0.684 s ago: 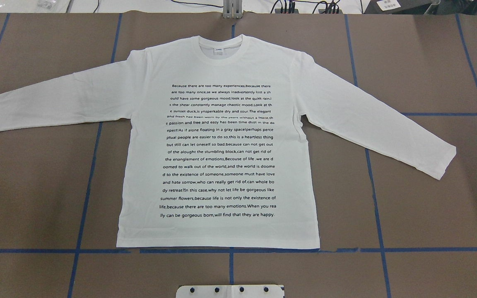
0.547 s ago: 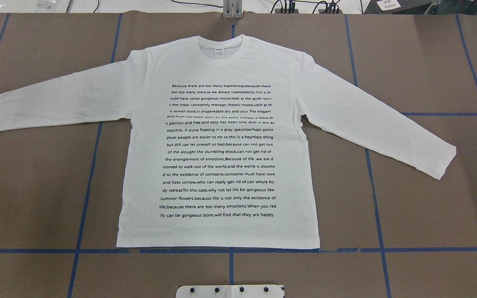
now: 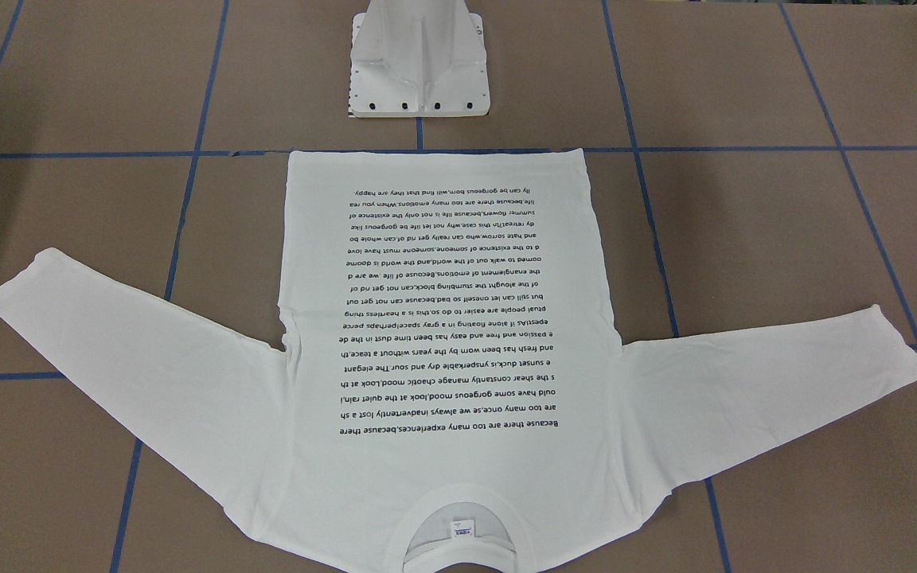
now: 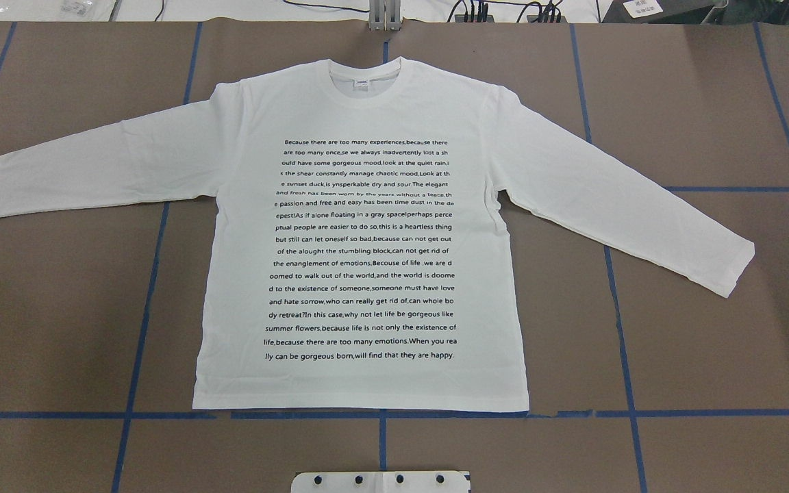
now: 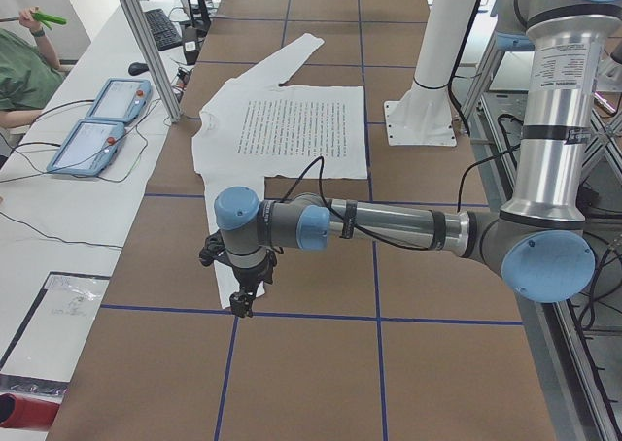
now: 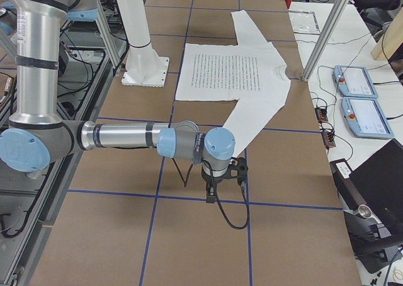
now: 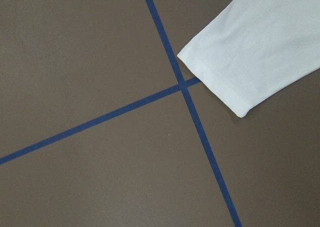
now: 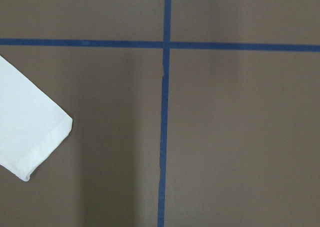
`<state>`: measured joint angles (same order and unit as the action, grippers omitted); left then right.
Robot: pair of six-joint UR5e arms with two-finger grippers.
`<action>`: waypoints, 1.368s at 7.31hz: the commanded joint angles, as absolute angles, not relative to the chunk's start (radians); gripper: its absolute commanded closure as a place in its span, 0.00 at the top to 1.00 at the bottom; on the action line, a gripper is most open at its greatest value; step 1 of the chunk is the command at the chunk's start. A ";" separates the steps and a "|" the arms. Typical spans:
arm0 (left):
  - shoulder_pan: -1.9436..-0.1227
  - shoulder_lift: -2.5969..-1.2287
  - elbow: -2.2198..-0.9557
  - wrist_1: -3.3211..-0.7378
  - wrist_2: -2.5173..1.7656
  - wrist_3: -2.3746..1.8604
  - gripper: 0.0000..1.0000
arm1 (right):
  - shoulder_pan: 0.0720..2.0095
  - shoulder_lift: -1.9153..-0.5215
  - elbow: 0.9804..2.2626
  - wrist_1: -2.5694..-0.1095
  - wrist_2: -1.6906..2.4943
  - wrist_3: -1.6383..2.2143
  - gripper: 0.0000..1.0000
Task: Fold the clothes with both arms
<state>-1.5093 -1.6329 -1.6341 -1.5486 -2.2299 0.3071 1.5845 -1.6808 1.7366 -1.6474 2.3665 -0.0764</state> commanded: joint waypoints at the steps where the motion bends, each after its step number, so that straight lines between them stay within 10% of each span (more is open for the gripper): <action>1: -1.506 -1.654 -1.628 -1.638 -2.278 0.305 1.00 | 1.505 -1.674 1.682 -1.400 2.368 -0.072 1.00; 10: -1.508 -1.640 -1.474 -1.937 -2.385 0.156 1.00 | 1.045 -1.614 1.520 -0.896 2.244 0.730 1.00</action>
<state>-1.5073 -1.6424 -1.4709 -1.9354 -2.3830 0.1566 1.0692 -1.6024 1.5205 -0.9026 2.2469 0.7077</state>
